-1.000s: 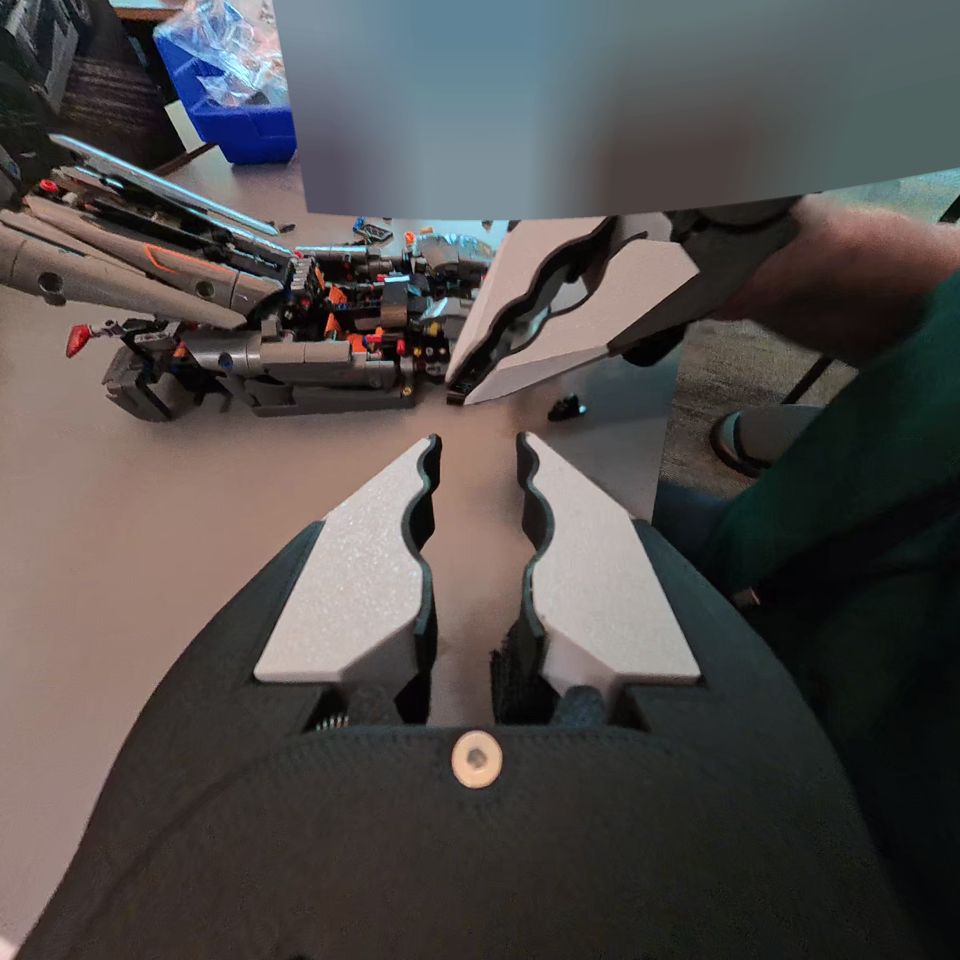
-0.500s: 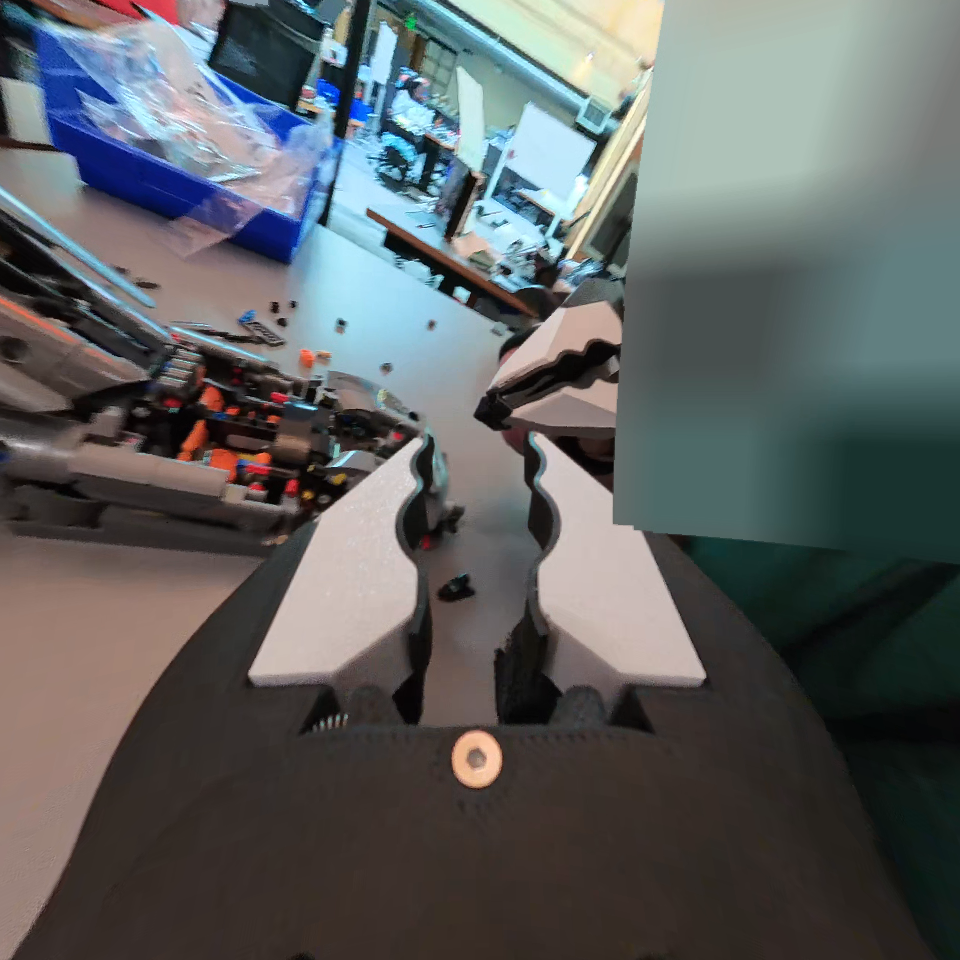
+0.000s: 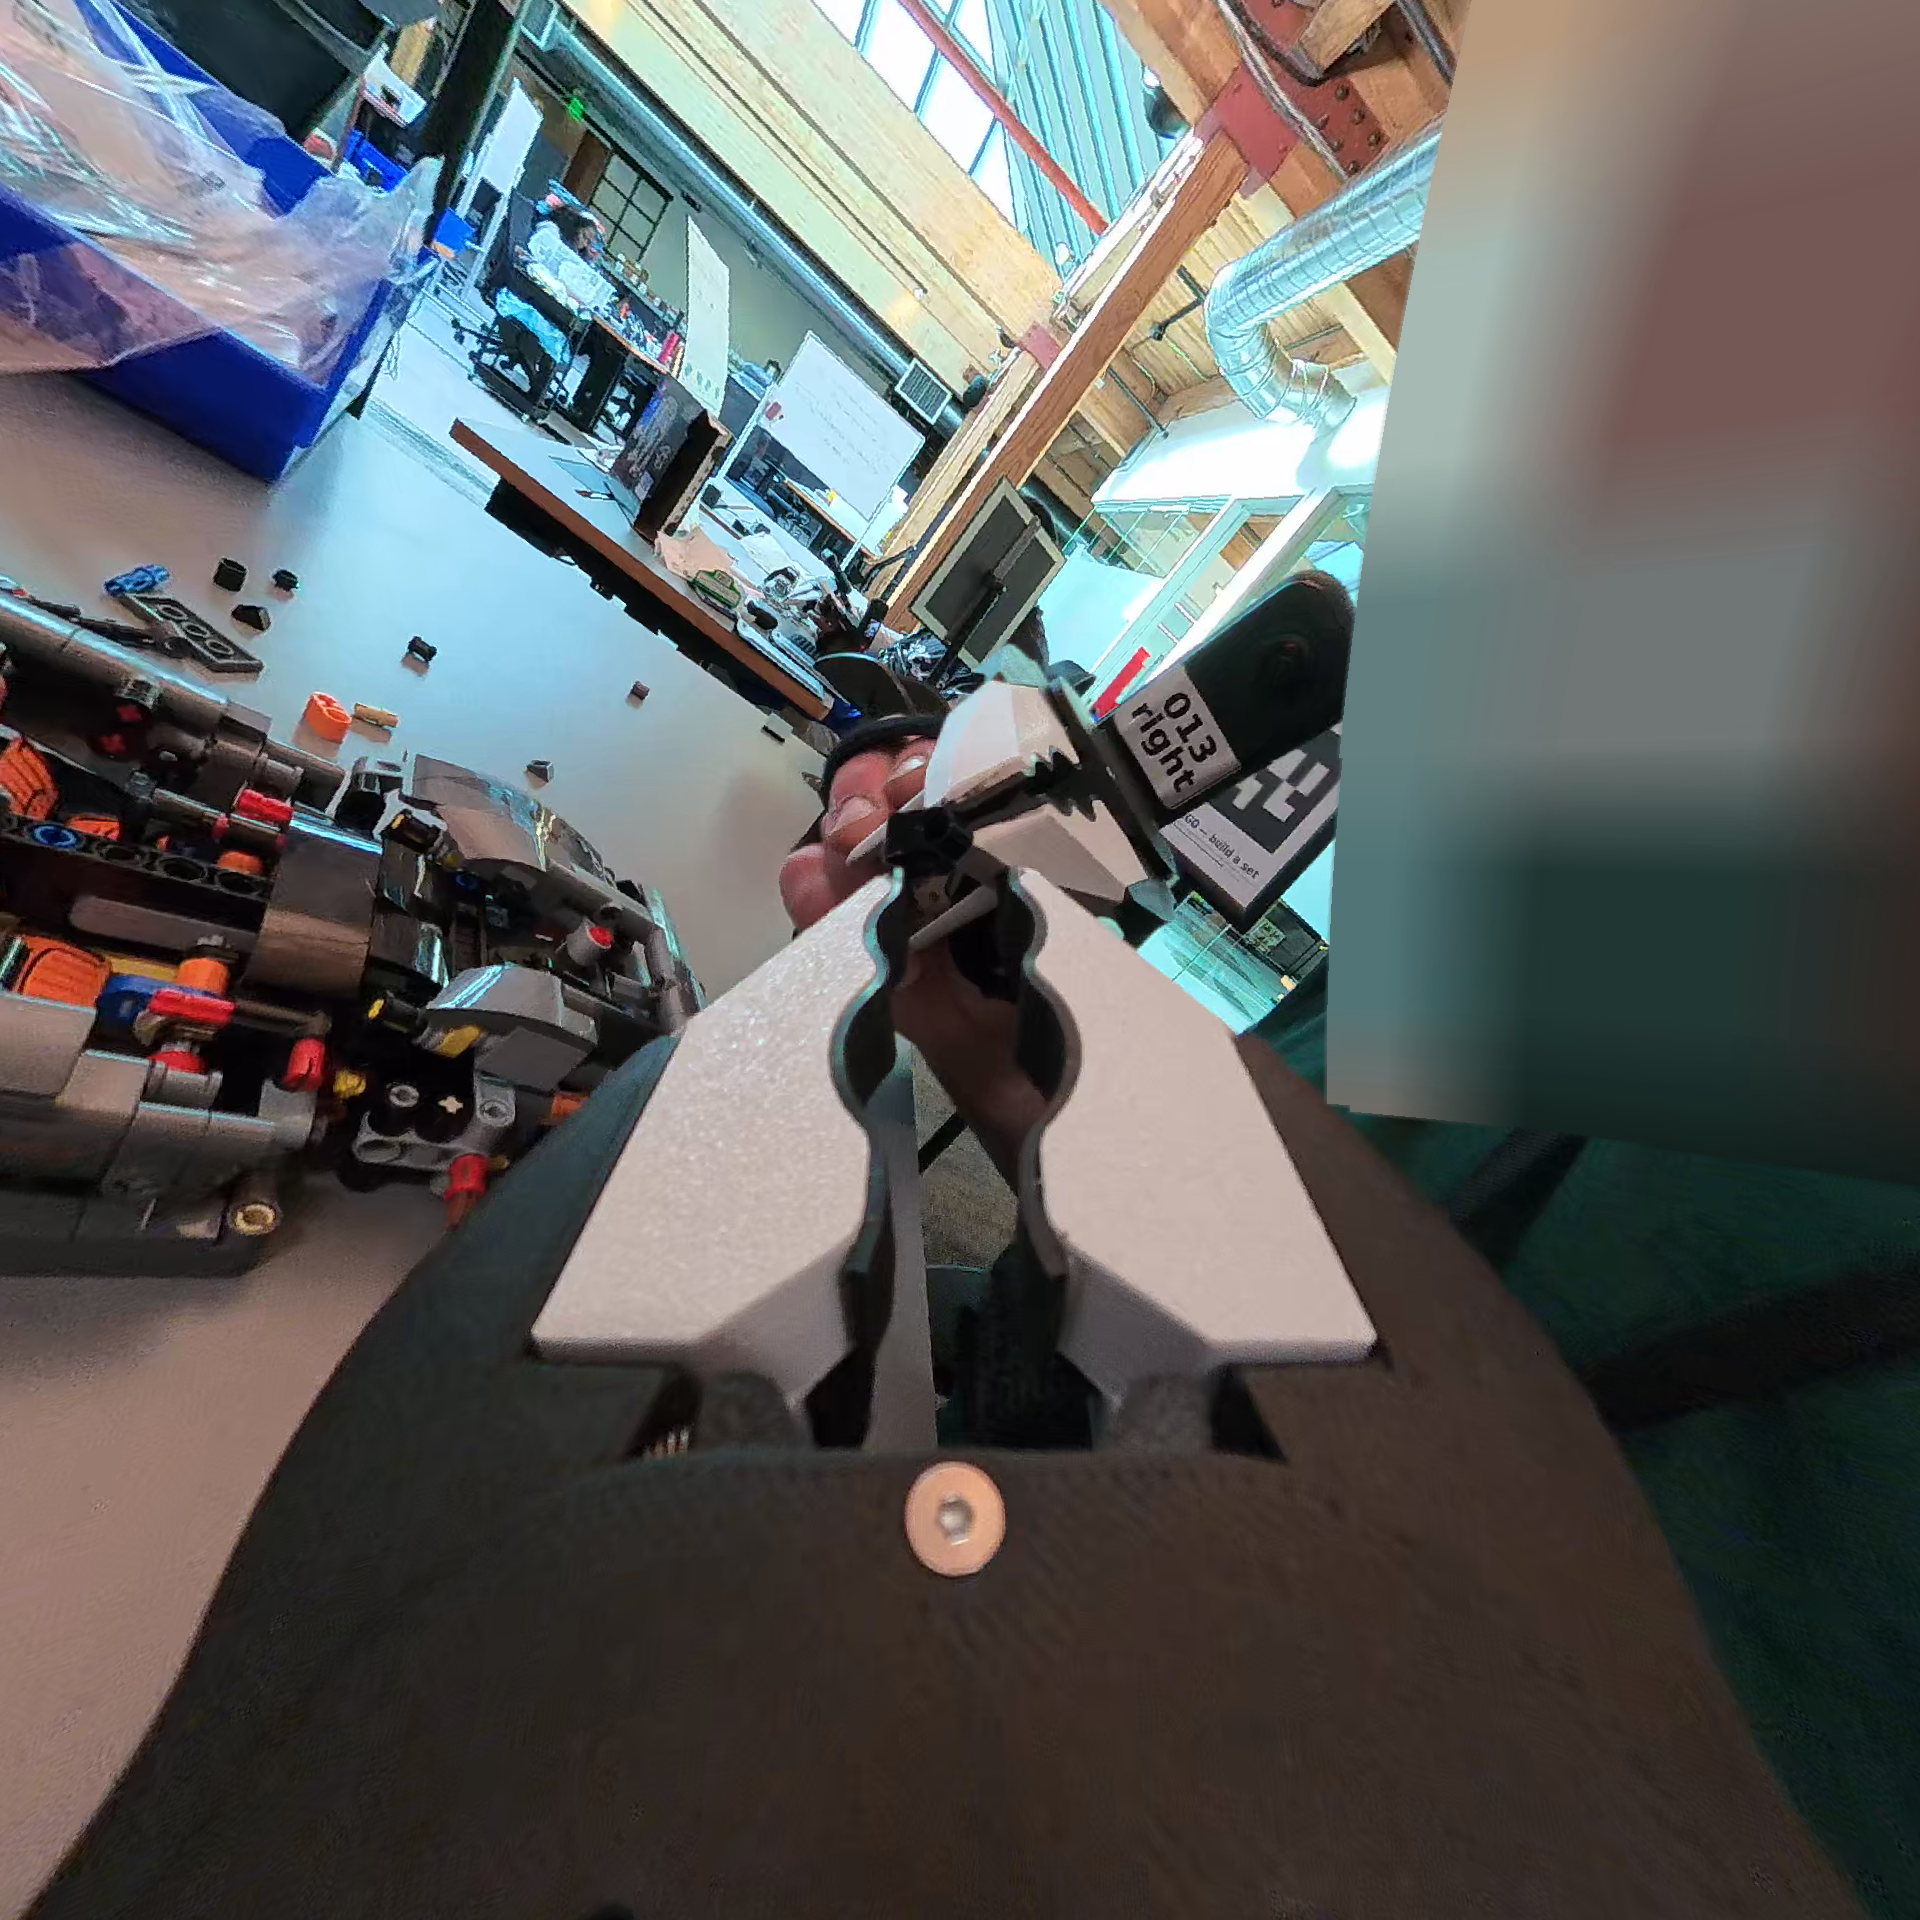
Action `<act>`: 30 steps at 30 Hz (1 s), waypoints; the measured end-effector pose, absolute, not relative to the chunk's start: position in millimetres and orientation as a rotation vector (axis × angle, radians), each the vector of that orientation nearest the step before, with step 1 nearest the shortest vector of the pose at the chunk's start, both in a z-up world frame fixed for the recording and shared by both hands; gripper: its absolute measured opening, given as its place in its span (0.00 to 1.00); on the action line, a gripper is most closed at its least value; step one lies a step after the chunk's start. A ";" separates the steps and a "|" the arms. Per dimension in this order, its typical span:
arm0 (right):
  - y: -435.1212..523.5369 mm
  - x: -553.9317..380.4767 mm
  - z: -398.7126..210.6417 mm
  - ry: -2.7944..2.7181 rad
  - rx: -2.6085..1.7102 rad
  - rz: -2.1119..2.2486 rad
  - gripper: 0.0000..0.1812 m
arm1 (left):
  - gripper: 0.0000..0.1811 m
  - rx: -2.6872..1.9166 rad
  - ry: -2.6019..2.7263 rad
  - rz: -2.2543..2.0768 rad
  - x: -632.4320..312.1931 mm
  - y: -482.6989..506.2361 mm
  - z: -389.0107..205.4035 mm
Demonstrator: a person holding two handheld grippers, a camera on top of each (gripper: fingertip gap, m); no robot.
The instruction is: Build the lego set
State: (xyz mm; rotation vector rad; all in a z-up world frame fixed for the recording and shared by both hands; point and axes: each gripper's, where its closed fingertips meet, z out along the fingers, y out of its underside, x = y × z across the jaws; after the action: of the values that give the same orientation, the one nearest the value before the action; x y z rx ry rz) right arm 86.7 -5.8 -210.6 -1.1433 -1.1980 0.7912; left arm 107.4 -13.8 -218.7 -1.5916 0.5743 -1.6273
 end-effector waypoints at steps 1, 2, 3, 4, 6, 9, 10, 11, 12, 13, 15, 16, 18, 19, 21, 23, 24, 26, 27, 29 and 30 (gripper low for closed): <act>-4.7 87.1 -210.1 -1.191 -1.144 0.803 0.00 | 0.08 -1.587 0.570 -1.626 107.8 -12.7 -218.2; -3.8 87.4 -209.5 -1.185 -1.145 0.811 0.00 | 0.08 -1.582 0.569 -1.627 108.0 -11.9 -217.9; -3.0 87.3 -209.3 -1.180 -1.146 0.818 0.00 | 0.08 -1.578 0.566 -1.631 107.8 -11.1 -217.6; -2.2 87.1 -209.5 -1.175 -1.151 0.823 0.00 | 0.08 -1.577 0.561 -1.630 107.5 -10.1 -218.0; -1.1 86.3 -210.4 -1.170 -1.160 0.827 0.00 | 0.08 -1.578 0.559 -1.622 106.5 -9.3 -219.0; -0.8 83.6 -213.4 -1.172 -1.177 0.821 0.00 | 0.08 -1.594 0.555 -1.598 103.4 -9.1 -222.2; -0.6 82.2 -214.9 -1.175 -1.183 0.813 0.00 | 0.08 -1.601 0.554 -1.586 101.9 -9.1 -223.6; -1.1 80.7 -215.9 -1.179 -1.186 0.809 0.00 | 0.08 -1.607 0.555 -1.579 100.3 -9.7 -224.6; -1.6 79.0 -216.7 -1.181 -1.189 0.805 0.00 | 0.08 -1.611 0.551 -1.575 98.5 -10.1 -225.3; -1.6 77.3 -217.8 -1.181 -1.194 0.802 0.00 | 0.08 -1.615 0.549 -1.565 96.7 -10.3 -226.5; -1.6 73.9 -220.7 -1.187 -1.200 0.793 0.00 | 0.07 -1.626 0.544 -1.553 93.2 -10.6 -229.2; -0.9 72.3 -222.6 -1.189 -1.205 0.781 0.00 | 0.04 -1.622 0.546 -1.558 91.9 -11.7 -229.4; 0.9 69.5 -226.3 -1.193 -1.215 0.762 0.00 | 0.01 -1.620 0.544 -1.551 89.5 -12.1 -230.7; 1.2 68.4 -226.9 -1.191 -1.219 0.766 0.00 | 0.01 -1.625 0.541 -1.548 88.4 -11.5 -231.7; 4.0 66.8 -230.2 -1.194 -1.238 0.755 0.00 | 0.00 -1.644 0.537 -1.534 86.8 -9.2 -234.6; 4.7 65.9 -230.6 -1.195 -1.242 0.749 0.00 | 0.00 -1.645 0.540 -1.528 85.9 -8.4 -234.5; 5.4 65.7 -230.0 -1.192 -1.245 0.748 0.00 | 0.00 -1.641 0.538 -1.526 85.7 -7.8 -234.0; 6.6 65.5 -229.1 -1.189 -1.246 0.745 0.00 | 0.00 -1.633 0.534 -1.524 85.3 -6.5 -233.2; 7.4 65.3 -228.9 -1.186 -1.249 0.746 0.00 | 0.01 -1.631 0.528 -1.520 84.8 -5.2 -233.0; 9.2 65.4 -228.4 -1.180 -1.251 0.741 0.00 | 0.01 -1.620 0.509 -1.512 83.4 -2.0 -232.1; 10.1 65.3 -228.4 -1.179 -1.252 0.739 0.00 | 0.01 -1.614 0.500 -1.510 82.7 -0.6 -231.5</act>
State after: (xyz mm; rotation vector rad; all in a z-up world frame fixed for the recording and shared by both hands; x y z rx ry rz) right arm 65.3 10.1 -228.4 -1.2516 -1.1789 0.7389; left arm 82.7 -0.6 -231.5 -1.6143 0.5003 -1.5097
